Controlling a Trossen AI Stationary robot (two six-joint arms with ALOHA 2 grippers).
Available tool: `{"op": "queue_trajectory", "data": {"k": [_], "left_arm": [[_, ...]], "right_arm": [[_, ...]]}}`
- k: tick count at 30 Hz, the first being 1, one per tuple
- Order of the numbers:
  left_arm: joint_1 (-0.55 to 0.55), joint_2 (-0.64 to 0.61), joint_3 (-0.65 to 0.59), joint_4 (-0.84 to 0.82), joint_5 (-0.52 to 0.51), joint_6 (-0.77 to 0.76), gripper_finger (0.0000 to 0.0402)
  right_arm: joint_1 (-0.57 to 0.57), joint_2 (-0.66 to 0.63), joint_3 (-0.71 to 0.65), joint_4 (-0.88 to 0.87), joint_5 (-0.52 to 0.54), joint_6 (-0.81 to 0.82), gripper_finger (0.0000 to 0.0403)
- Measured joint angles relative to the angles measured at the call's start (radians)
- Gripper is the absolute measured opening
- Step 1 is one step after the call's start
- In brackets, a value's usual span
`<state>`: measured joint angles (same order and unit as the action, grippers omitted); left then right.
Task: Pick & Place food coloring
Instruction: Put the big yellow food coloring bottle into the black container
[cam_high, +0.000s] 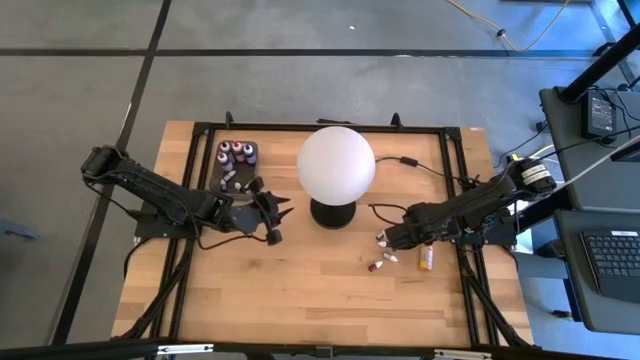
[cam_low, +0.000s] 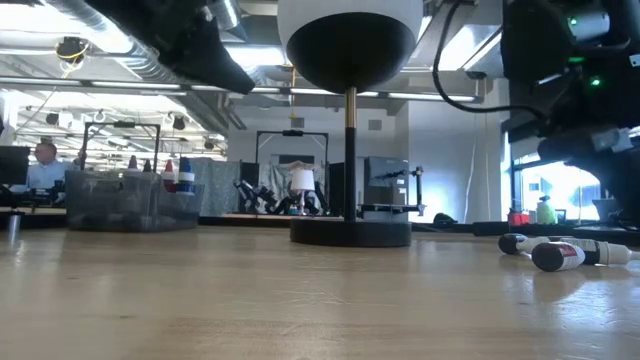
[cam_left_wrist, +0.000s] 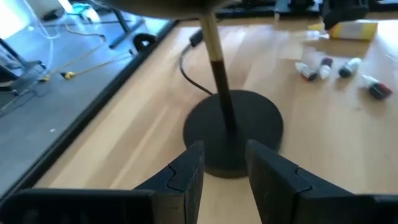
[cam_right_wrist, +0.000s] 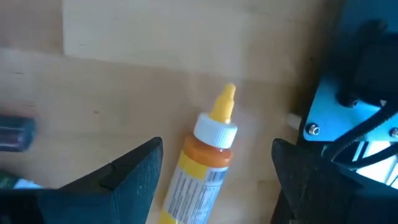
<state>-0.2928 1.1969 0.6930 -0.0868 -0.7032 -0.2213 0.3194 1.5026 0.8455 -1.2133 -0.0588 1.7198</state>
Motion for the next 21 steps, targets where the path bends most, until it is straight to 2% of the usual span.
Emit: {"op": "queue_trajectory", "data": {"k": [8,16,21], "left_arm": [[0.0,0.0,0.0,-0.019,0.033,-0.001,0.0112],[0.0,0.0,0.0,-0.022,0.035,-0.001,0.0115],[-0.002,0.0,0.0,-0.022,0.051,-0.001,0.0112]], "right_arm": [[0.039,0.01,0.0,0.003,0.004,0.083,0.0303],[0.046,0.01,-0.002,0.005,0.04,0.086,0.0303],[0.046,0.006,-0.075,0.079,0.032,0.086,0.0303]]}}
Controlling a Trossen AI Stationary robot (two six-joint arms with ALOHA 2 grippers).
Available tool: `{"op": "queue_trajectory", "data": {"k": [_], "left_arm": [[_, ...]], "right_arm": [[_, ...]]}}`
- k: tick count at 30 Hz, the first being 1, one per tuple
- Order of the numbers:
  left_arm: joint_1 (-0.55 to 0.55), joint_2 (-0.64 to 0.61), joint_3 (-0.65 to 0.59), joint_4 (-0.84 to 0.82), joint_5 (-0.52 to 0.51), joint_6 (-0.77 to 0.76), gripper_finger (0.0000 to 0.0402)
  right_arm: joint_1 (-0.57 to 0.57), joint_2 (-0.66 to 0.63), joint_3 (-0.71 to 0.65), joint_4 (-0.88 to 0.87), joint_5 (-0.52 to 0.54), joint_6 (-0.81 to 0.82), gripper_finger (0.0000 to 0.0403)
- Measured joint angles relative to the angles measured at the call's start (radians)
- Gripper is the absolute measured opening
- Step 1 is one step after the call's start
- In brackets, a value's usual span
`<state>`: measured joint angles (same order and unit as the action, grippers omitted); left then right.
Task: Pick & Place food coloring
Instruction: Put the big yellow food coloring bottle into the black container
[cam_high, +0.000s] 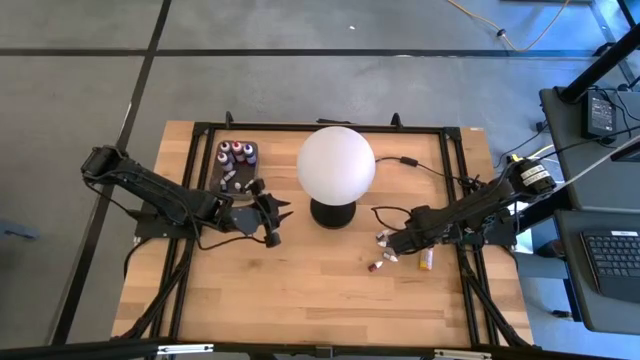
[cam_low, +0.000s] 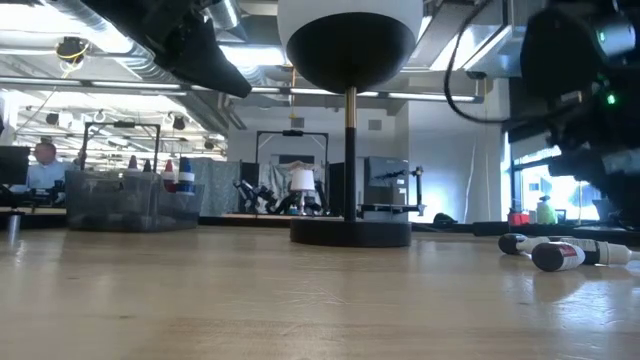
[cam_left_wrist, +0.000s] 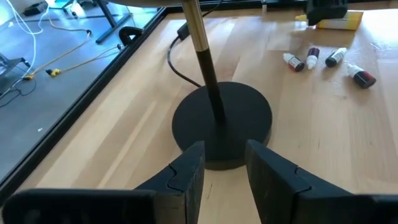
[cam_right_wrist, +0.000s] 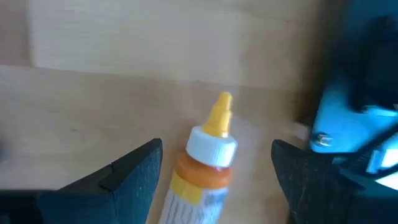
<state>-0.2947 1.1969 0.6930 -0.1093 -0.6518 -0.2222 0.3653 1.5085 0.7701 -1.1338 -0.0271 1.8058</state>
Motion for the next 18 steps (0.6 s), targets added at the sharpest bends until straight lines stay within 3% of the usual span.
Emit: {"op": "queue_trajectory", "data": {"k": [7,18], "left_arm": [[0.0,0.0,0.0,0.002,-0.003,0.0,0.0116],[0.0,0.0,0.0,0.008,-0.005,0.0,0.0116]], "right_arm": [[0.0,-0.004,-0.086,0.143,-0.022,-0.021,0.0281],[-0.01,-0.004,-0.101,0.179,-0.023,-0.055,0.0175]]}}
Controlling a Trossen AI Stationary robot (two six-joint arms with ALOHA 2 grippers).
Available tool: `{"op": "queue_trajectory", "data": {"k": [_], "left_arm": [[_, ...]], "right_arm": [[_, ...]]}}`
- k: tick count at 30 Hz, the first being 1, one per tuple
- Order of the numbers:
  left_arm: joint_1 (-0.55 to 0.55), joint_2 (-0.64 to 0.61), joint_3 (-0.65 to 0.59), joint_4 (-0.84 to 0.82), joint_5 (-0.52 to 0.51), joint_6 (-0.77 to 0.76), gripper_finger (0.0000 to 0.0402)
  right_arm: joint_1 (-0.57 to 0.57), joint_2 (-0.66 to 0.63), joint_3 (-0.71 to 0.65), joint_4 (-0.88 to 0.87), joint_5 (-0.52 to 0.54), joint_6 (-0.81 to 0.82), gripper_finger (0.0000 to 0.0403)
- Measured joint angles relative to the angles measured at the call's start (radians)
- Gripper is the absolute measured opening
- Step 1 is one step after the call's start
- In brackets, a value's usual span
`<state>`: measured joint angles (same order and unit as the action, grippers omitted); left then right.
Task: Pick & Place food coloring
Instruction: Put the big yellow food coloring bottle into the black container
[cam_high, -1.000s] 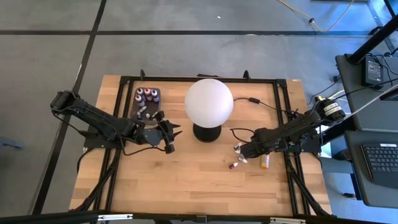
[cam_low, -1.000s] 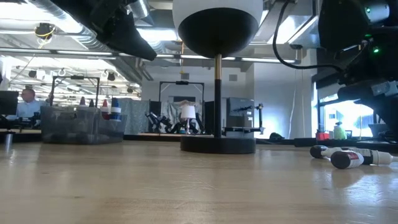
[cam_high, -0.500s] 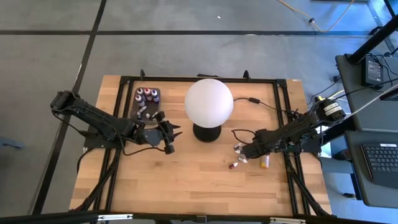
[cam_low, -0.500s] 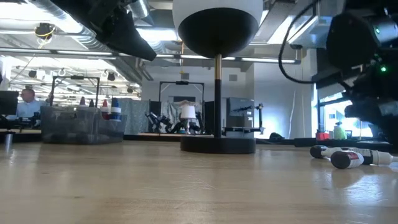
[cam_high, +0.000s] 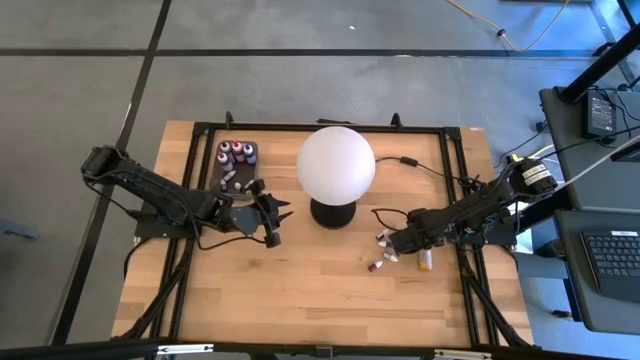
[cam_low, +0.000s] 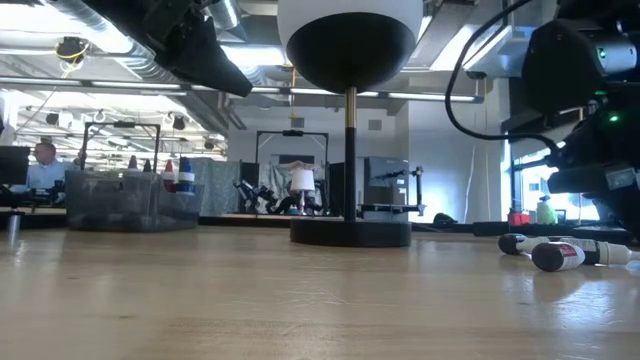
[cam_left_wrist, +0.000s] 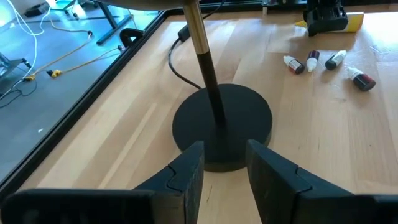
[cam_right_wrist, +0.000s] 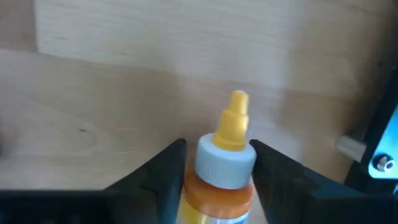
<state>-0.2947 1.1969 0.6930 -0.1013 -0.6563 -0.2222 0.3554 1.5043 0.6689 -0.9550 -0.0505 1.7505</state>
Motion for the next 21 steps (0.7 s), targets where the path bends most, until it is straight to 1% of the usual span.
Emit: {"op": "queue_trajectory", "data": {"k": [3,6,12,16,21], "left_arm": [[0.0,0.0,0.0,0.0,0.0,0.0,0.0115],[0.0,0.0,0.0,0.0,0.0,0.0,0.0112],[0.0,0.0,0.0,0.0,-0.001,0.0,0.0115],[0.0,0.0,0.0,0.0,-0.001,0.0,0.0115],[0.0,0.0,0.0,0.0,-0.002,0.0,0.0112]], "right_arm": [[-0.001,0.001,-0.001,0.005,0.001,-0.034,0.0145],[-0.002,0.001,-0.001,0.002,0.001,-0.053,0.0126],[-0.002,0.001,-0.001,0.0,0.001,-0.061,0.013],[-0.003,0.005,0.025,-0.015,0.016,-0.118,0.013],[-0.019,0.006,0.15,-0.015,0.082,-0.27,0.0125]]}}
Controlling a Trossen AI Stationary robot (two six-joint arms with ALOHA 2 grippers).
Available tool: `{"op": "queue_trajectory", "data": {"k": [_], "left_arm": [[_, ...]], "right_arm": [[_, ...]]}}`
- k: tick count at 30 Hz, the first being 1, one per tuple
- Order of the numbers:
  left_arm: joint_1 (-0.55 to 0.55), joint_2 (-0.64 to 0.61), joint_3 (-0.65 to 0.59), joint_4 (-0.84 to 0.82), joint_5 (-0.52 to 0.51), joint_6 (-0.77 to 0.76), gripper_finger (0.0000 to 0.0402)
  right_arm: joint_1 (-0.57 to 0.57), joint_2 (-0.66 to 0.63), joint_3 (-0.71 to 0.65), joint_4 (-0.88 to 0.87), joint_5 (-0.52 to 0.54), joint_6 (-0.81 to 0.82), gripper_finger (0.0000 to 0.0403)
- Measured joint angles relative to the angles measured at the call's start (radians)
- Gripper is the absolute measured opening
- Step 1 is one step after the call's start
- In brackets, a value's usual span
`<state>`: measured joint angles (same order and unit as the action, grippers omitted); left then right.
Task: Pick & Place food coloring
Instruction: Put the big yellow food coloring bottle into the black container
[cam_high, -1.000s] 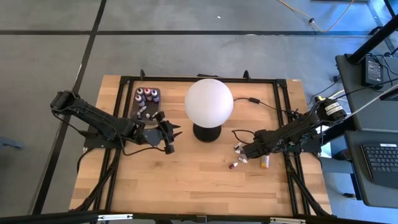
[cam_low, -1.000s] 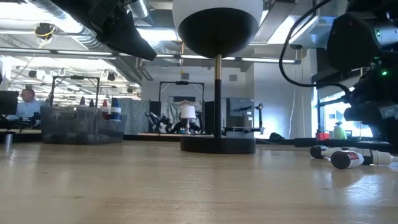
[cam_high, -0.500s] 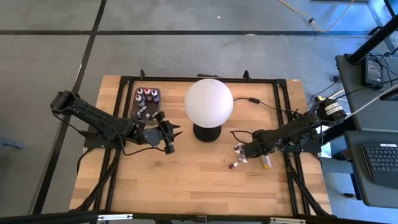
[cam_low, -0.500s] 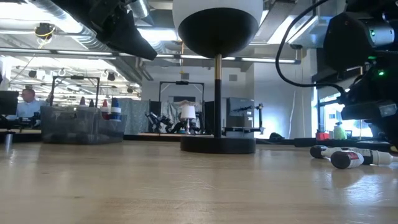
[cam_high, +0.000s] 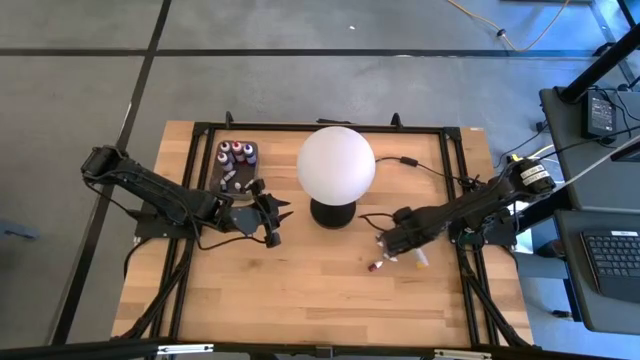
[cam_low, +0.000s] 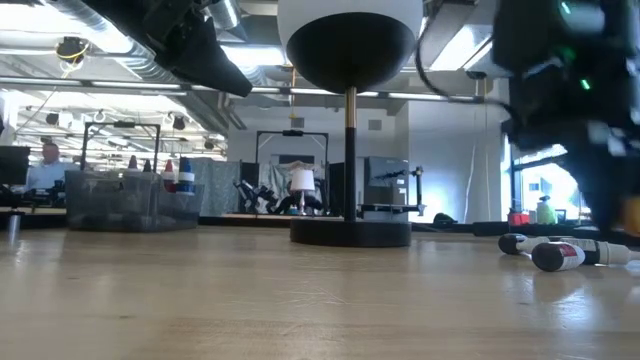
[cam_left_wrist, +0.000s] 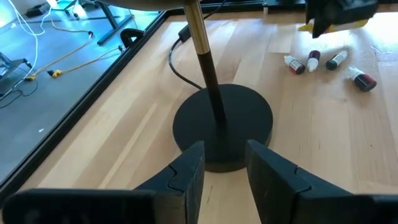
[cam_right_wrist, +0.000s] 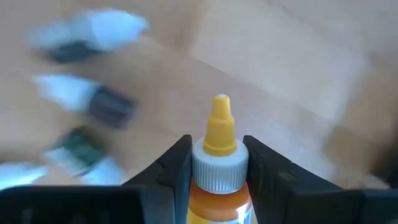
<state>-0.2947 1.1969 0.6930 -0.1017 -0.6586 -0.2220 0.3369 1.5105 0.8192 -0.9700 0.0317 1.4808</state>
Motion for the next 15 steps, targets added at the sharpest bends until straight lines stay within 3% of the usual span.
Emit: {"op": "queue_trajectory", "data": {"k": [8,15], "left_arm": [[0.0,0.0,0.0,0.0,0.0,0.0,0.0115],[0.0,-0.029,0.0,-0.001,0.03,0.0,0.0113]], "right_arm": [[0.028,-0.002,0.247,-0.019,0.189,-0.261,0.0124],[0.182,-0.004,0.38,0.057,0.437,-0.442,0.0124]]}}
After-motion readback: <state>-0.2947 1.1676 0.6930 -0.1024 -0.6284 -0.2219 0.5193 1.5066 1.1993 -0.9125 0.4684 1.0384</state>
